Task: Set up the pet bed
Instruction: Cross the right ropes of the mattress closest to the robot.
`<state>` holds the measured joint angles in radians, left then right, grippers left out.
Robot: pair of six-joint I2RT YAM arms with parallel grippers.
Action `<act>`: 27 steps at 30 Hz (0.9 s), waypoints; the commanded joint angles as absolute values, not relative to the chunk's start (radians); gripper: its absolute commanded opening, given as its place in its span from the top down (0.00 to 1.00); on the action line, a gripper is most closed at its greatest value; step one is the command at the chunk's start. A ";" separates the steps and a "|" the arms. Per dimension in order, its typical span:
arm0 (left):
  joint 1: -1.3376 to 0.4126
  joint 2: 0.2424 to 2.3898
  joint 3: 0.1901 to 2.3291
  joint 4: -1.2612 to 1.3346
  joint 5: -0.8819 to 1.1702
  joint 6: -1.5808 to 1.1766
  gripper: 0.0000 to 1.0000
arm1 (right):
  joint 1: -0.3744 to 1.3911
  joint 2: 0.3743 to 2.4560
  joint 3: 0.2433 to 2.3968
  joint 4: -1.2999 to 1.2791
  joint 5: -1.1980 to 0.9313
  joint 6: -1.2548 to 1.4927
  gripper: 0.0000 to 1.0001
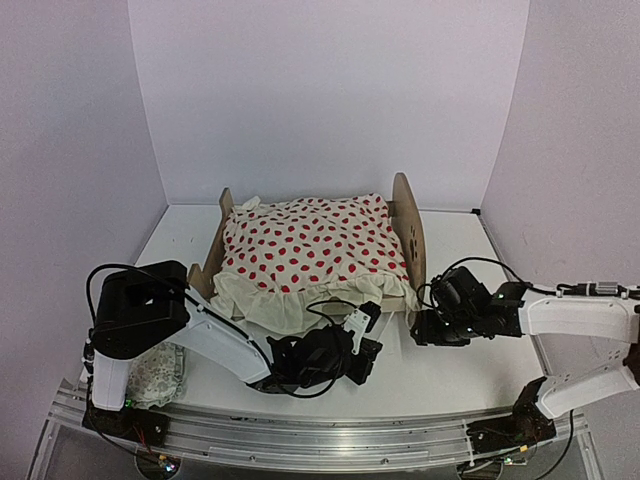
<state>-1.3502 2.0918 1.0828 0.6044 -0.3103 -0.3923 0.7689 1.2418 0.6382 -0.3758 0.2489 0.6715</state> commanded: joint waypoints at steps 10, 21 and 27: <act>-1.355 2.027 1.063 0.642 -0.325 -0.378 1.00 | 0.747 1.306 0.672 -0.237 0.202 0.655 0.52; -1.356 2.027 1.065 0.640 -0.318 -0.373 1.00 | 0.746 1.263 0.640 -0.178 0.262 0.658 0.61; -1.356 2.016 1.052 0.639 -0.319 -0.376 1.00 | 0.746 1.253 0.621 -0.156 0.282 0.672 0.76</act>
<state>-1.3502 2.0870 1.0704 0.6113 -0.3172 -0.3893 0.7506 1.2803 0.6337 -0.1911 0.2504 0.6588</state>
